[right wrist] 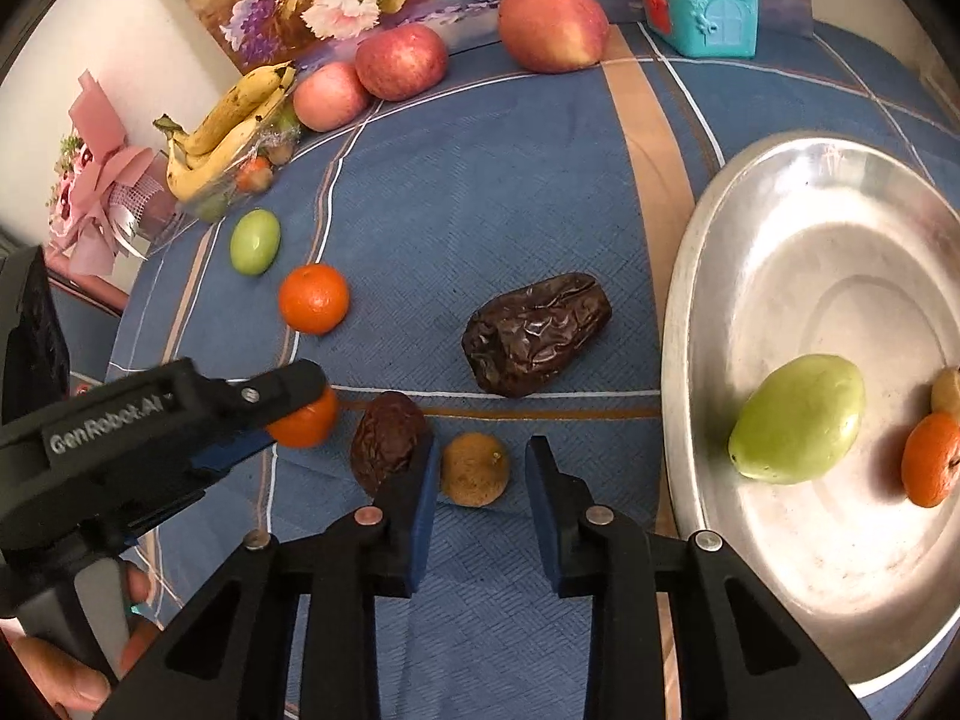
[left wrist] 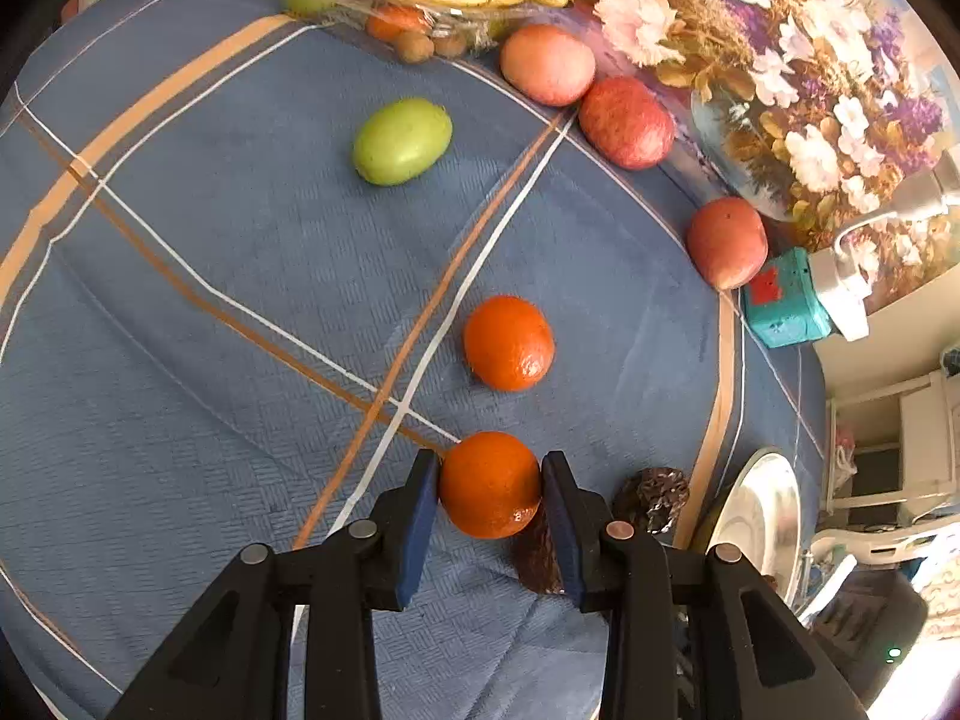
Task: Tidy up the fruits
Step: 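Grasp a tangerine with the left tool while the right tool grasps a small brown round fruit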
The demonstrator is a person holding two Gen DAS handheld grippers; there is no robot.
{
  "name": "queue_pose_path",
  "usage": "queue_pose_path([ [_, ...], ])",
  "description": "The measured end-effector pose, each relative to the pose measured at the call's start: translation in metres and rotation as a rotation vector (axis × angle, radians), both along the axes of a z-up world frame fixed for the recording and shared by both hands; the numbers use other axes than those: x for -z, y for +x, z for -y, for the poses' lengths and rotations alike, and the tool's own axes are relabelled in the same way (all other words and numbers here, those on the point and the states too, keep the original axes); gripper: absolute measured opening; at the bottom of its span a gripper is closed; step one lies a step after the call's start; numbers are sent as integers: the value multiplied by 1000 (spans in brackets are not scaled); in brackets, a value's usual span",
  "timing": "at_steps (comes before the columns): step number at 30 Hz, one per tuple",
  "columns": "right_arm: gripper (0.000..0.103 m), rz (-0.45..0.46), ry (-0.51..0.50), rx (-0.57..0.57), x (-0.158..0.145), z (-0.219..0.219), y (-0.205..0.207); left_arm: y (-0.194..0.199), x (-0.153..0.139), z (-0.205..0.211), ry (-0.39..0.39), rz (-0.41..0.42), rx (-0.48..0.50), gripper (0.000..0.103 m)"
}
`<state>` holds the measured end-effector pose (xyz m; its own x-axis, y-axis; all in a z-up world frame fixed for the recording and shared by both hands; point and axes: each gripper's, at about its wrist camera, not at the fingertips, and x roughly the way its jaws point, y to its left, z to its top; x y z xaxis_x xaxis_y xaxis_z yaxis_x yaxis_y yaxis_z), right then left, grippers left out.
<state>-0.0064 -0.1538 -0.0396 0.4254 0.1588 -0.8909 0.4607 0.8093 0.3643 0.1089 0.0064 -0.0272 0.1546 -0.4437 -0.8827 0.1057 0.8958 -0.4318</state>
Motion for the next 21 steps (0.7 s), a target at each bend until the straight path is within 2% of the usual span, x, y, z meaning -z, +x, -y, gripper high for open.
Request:
queue_pose_path([
  [5, 29, -3, 27, 1, 3, -1, 1, -3, -7, -5, 0, 17, -2, 37],
  [7, 26, -2, 27, -10, 3, -4, 2, -3, -8, -4, 0, 19, -5, 37],
  [12, 26, -2, 13, -23, -1, -8, 3, -2, -15, -2, 2, 44, -10, 37],
  [21, 26, 58, -8, 37, -29, 6, -7, -8, -26, 6, -9, 86, 8, 37],
])
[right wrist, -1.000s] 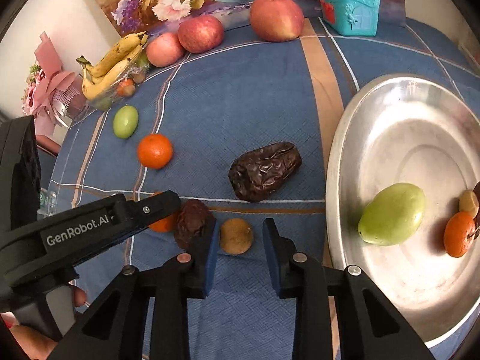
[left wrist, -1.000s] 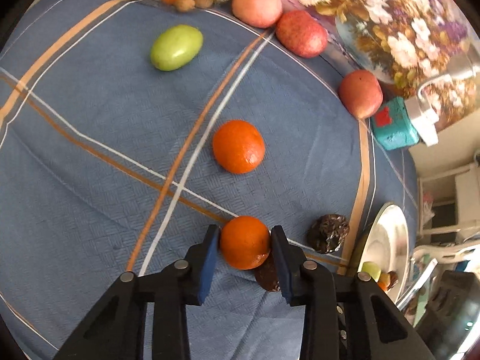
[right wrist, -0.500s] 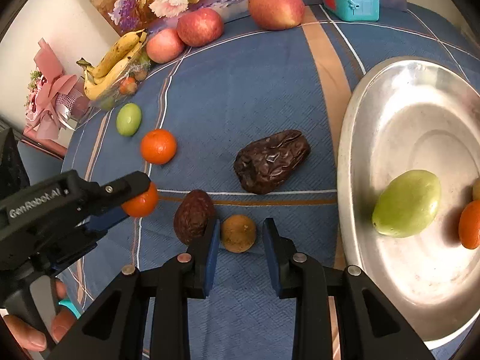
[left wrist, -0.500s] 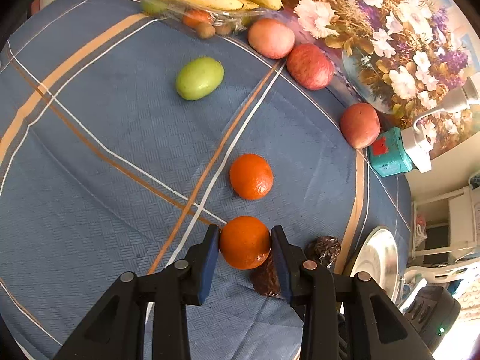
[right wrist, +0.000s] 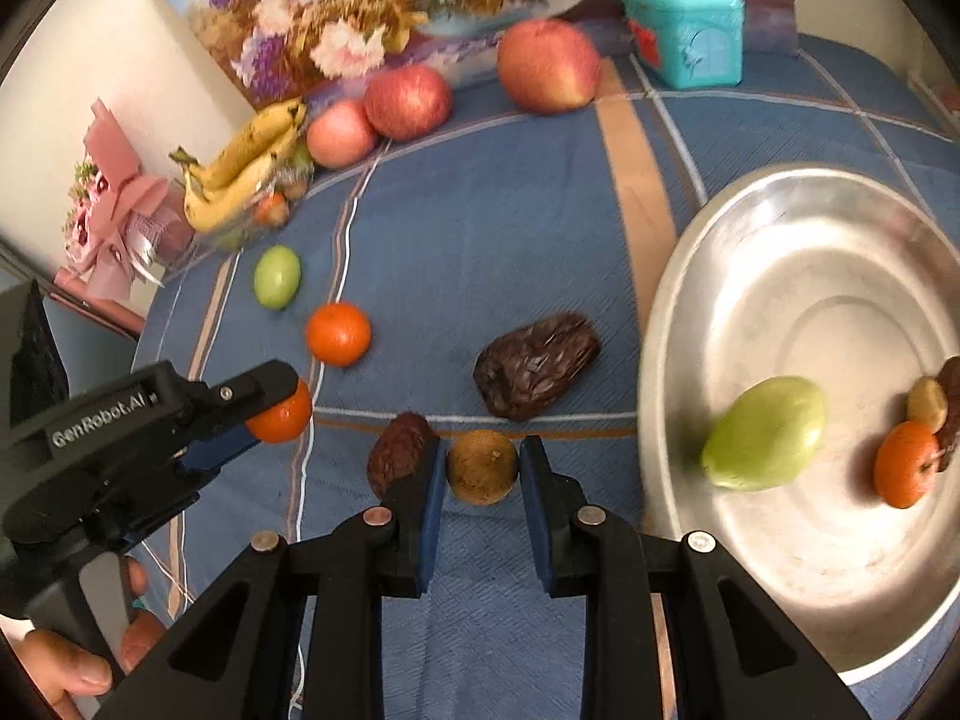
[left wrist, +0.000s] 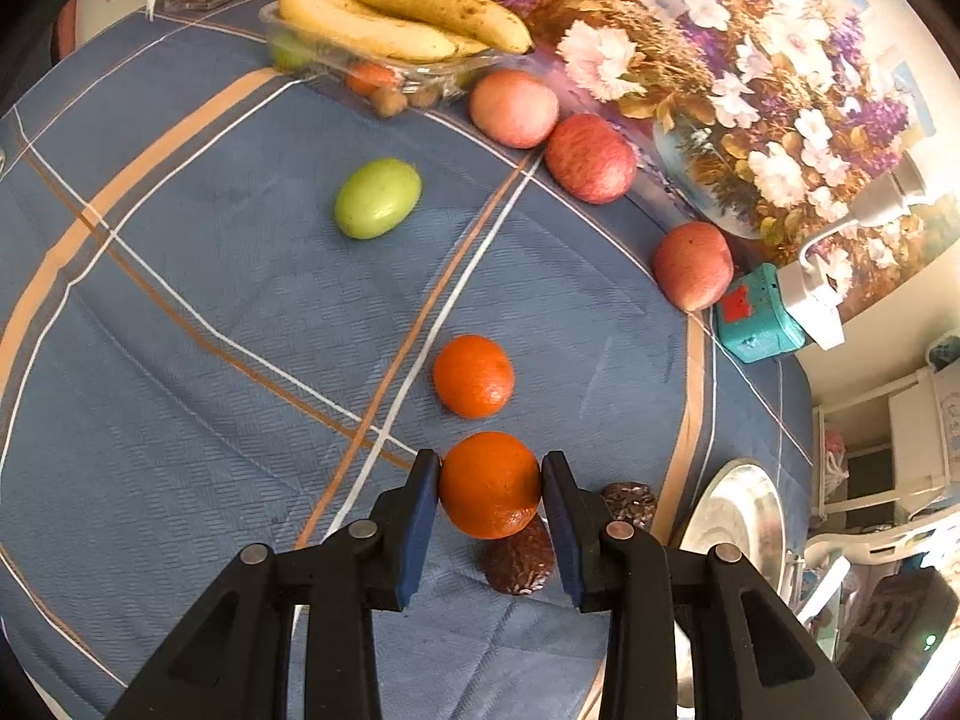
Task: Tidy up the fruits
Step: 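Grasp a tangerine with the left tool while the right tool grasps a small brown round fruit, then release the tangerine into the plate with the left tool while the right tool releases the brown fruit there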
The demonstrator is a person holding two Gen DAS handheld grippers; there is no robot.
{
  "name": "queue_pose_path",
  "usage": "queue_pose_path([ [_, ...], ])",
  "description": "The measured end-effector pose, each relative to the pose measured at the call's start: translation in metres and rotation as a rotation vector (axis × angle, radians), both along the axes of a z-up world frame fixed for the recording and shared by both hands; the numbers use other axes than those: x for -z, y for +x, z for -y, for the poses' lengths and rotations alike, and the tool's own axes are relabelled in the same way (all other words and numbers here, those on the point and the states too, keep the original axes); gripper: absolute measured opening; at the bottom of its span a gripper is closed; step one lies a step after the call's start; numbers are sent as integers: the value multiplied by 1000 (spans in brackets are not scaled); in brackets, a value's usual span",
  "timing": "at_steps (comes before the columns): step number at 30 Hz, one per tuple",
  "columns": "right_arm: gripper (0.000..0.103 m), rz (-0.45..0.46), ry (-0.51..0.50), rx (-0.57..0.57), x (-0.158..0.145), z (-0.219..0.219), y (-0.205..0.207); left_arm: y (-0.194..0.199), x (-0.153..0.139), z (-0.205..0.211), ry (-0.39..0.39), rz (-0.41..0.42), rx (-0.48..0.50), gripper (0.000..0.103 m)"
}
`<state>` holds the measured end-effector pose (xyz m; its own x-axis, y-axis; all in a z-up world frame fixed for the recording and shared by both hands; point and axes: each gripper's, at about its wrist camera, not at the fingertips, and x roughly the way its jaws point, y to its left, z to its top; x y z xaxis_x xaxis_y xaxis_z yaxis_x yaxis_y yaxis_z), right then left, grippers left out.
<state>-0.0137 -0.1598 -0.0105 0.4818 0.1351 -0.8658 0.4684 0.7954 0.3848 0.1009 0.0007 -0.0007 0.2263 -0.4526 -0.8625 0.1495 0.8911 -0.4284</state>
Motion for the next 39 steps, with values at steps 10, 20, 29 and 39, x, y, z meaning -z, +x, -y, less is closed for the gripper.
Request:
queue_pose_path([
  [10, 26, 19, -75, 178, -25, 52, -33, -24, -9, 44, -1, 37, 143, 37],
  [20, 26, -53, -151, 464, -32, 131, -97, -76, -17, 127, -18, 135, 420, 37],
  [29, 26, -46, -125, 446, -23, 137, -93, -84, 2, 163, -19, 175, 484, 38],
  [39, 27, -63, -109, 427, -15, 137, -88, -86, 3, 165, -12, 183, 496, 45],
])
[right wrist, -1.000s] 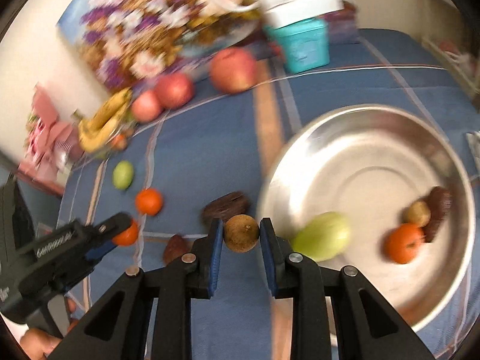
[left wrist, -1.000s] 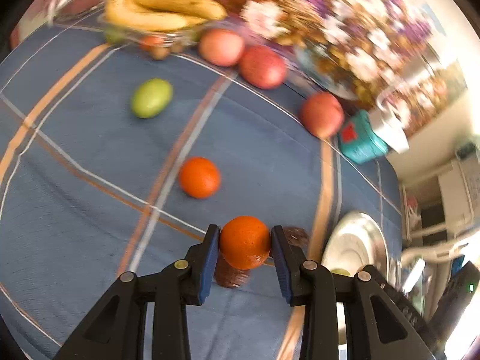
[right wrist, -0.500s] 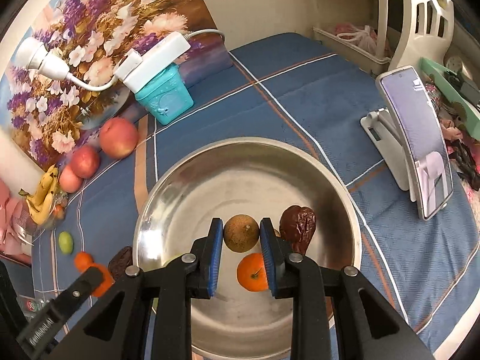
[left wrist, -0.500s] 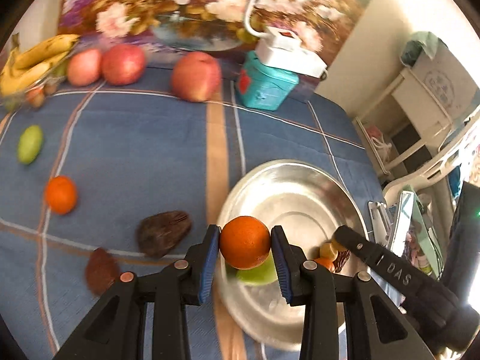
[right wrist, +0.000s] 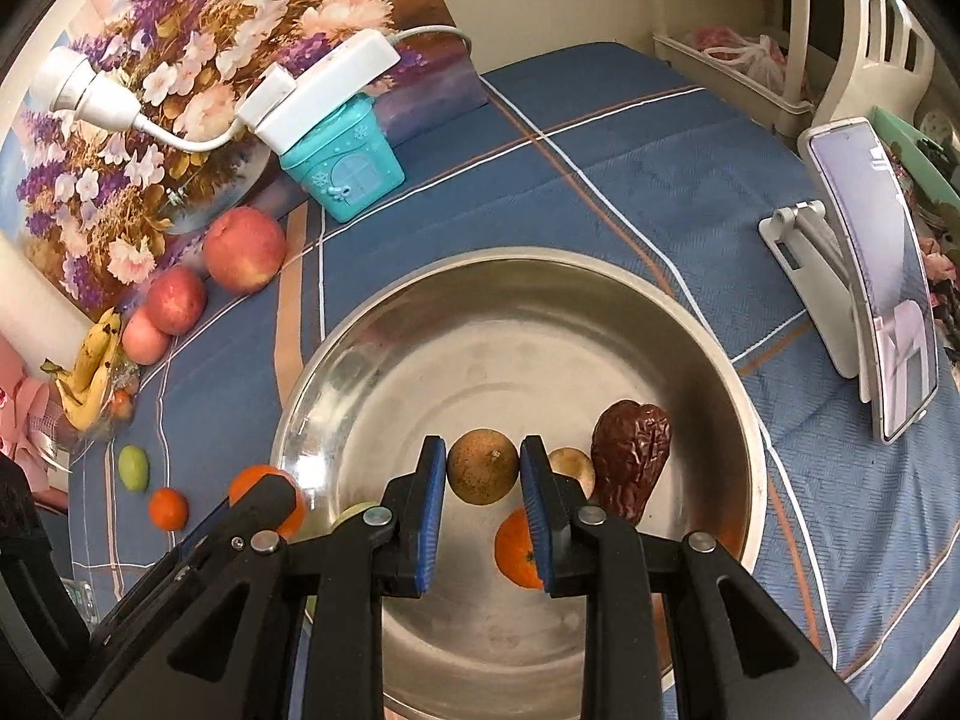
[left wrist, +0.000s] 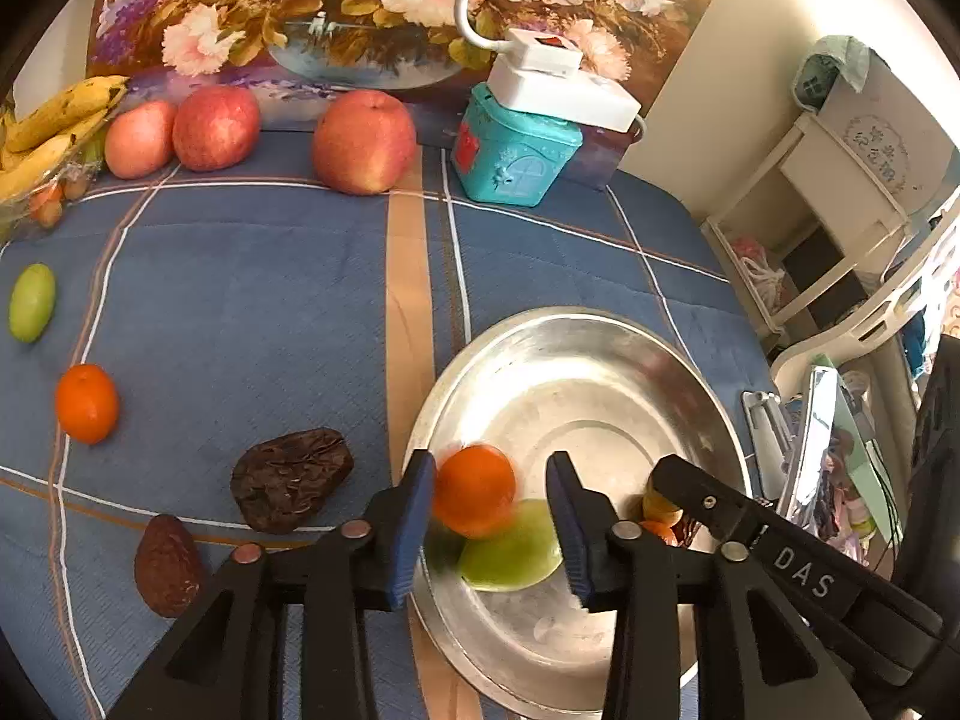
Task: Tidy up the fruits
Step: 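Release the tangerine into the plate with the left tool while the right tool releases the brown fruit there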
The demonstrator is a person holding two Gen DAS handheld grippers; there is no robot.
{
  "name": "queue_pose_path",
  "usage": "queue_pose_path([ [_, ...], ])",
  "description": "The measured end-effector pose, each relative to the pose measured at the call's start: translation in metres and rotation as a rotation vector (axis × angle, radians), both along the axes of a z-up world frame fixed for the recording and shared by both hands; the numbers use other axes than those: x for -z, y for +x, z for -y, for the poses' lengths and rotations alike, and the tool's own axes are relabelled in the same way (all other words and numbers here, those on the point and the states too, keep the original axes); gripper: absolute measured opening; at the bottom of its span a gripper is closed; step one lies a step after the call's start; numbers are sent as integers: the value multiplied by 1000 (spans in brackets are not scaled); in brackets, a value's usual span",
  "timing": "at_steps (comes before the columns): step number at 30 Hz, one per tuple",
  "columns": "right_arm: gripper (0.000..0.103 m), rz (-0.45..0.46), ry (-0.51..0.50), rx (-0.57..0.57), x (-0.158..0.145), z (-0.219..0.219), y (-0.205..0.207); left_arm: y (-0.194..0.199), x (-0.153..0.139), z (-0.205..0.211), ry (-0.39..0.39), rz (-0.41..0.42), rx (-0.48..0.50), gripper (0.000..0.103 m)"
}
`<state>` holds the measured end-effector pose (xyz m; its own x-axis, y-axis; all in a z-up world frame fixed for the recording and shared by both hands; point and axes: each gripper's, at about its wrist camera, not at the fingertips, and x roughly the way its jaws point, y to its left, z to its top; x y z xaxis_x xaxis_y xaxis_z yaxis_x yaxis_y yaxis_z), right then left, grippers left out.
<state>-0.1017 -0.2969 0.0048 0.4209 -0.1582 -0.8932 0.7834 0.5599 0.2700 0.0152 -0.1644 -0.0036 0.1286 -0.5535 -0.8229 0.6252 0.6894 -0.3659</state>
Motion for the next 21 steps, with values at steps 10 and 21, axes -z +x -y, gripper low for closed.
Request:
queue_pose_path([
  [10, 27, -15, -4, -16, 0, -2, 2, 2, -2, -4, 65, 20, -18, 45],
  [21, 53, -54, -14, -42, 2, -9, 8, 29, -3, -47, 273, 78, -171, 66],
])
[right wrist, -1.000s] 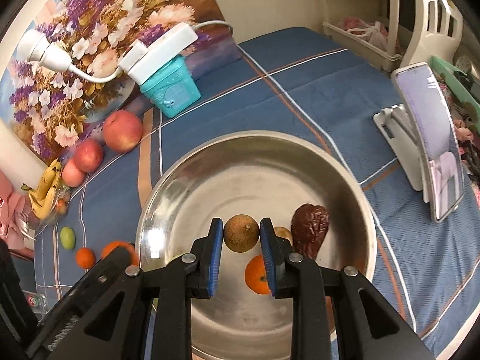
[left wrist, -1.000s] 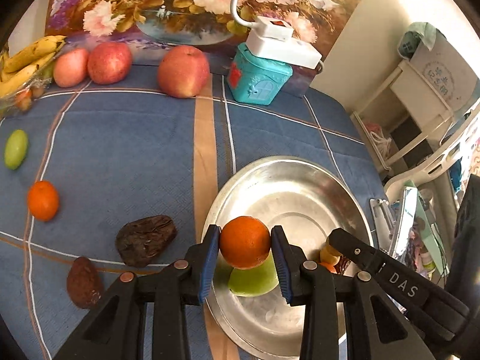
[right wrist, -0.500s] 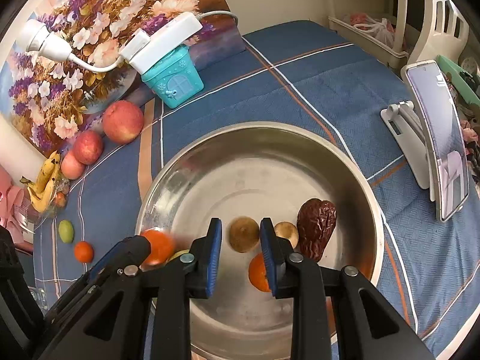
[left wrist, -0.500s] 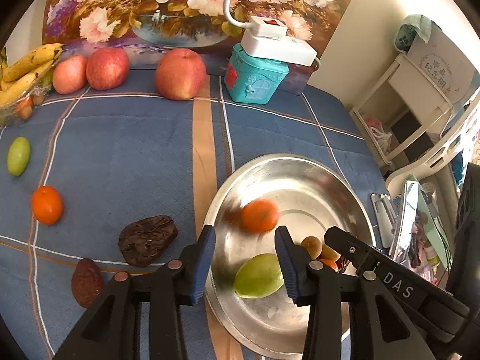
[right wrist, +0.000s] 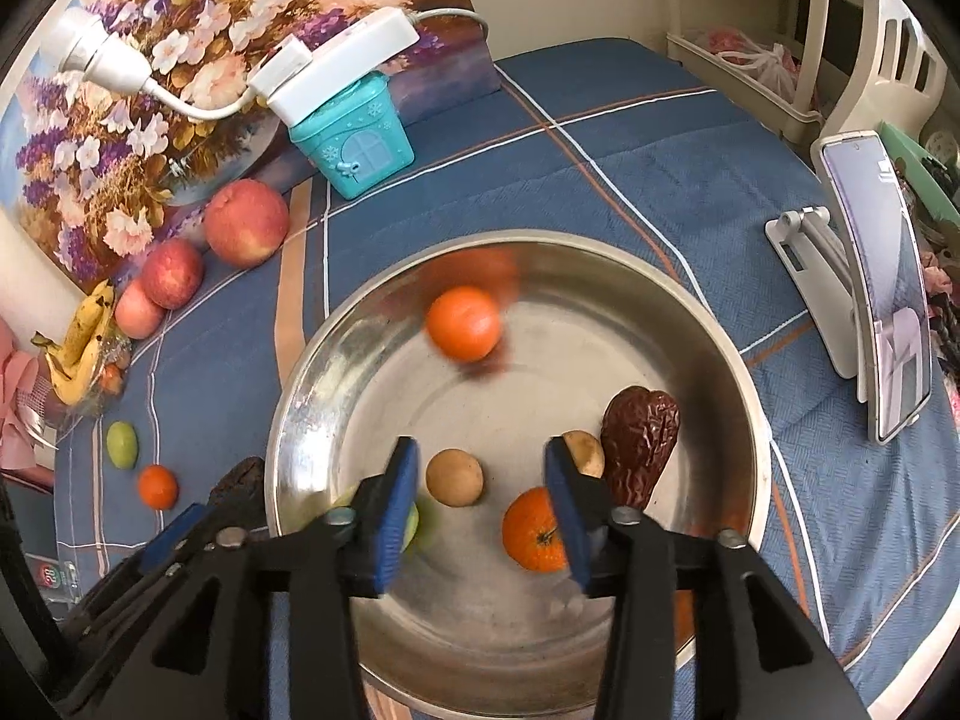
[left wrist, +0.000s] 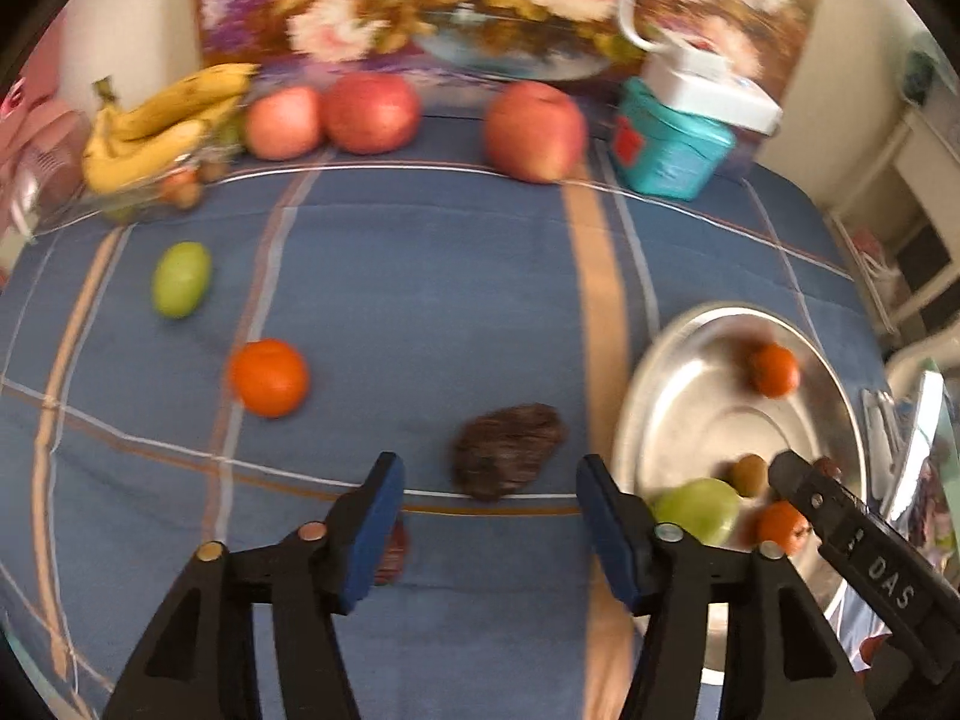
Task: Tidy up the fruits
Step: 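Withdraw both open tools from the plate toward the dates on the cloth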
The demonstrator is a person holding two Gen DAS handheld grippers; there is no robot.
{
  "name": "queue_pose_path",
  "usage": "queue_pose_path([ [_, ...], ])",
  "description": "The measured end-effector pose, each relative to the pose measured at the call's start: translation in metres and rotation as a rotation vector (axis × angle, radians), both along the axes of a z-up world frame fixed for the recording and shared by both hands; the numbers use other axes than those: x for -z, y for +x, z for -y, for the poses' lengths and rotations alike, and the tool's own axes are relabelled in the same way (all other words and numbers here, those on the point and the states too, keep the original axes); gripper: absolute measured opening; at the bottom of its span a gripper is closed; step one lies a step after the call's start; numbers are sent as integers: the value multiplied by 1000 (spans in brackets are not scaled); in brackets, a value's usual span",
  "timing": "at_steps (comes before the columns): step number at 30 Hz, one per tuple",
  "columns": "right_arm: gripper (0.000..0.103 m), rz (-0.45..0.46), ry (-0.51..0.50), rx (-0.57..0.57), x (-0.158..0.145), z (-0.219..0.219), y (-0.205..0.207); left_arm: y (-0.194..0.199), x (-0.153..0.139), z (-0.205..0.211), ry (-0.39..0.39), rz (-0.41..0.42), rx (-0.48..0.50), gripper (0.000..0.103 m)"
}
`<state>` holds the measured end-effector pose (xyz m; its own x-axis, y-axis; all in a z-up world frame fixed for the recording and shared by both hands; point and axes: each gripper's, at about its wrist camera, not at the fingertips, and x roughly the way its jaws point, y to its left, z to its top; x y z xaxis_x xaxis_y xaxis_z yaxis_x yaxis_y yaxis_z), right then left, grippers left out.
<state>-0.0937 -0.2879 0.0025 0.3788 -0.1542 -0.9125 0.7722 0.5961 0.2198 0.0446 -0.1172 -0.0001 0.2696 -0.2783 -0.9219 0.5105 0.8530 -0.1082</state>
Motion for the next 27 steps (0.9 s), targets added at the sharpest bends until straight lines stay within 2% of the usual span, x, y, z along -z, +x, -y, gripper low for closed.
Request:
queue_pose_path([
  [2, 61, -11, -8, -12, 1, -5, 3, 10, -1, -15, 10, -1, -56, 78],
  [5, 73, -17, -20, -45, 1, -13, 9, 23, -2, -34, 21, -2, -121, 86],
  [8, 79, -25, -40, -68, 0, -21, 14, 32, -3, -52, 38, 15, -179, 93],
  [11, 81, -27, -50, -94, 0, -27, 19, 38, -5, -65, 23, 7, -219, 99],
  [14, 82, -30, -62, -110, -1, -32, 22, 43, -7, -75, 3, 4, -242, 99],
  [18, 83, -34, -78, -130, -1, -37, 25, 46, -13, -80, 12, 41, -265, 103],
  [20, 97, -35, -86, -139, -1, -39, 27, 46, -15, -82, 18, 65, -276, 103],
  [27, 98, -83, -132, -159, 0, -46, 31, 46, -9, -79, 35, 74, -262, 103],
])
